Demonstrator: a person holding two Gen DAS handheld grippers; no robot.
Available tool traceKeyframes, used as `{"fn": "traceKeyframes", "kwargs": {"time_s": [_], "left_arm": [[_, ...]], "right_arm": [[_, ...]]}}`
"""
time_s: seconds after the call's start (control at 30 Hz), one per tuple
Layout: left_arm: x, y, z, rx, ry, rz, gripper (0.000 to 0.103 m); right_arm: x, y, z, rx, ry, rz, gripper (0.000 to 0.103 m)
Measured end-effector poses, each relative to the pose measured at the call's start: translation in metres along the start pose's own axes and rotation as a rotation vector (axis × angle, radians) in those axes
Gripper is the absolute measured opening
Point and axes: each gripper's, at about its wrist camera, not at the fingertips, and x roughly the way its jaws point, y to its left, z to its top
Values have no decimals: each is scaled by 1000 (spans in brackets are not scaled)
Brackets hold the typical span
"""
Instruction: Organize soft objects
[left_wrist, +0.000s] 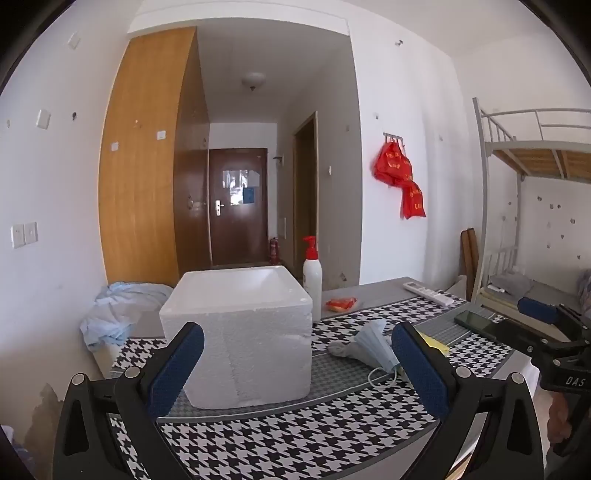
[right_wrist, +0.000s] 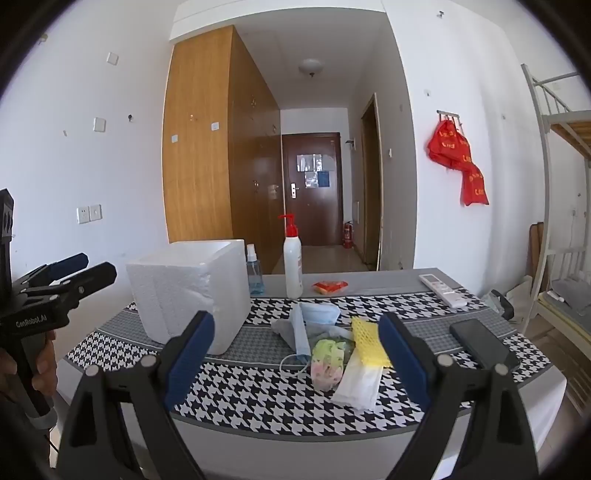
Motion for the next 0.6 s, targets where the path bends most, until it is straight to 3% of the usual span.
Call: {"fn": "traceKeyframes", "kwargs": {"time_s": [0.6], "left_arm": [[-2,0,-2,1,-15,12,102]], "right_arm": [[-1,1,0,-4,0,6,93]]}}
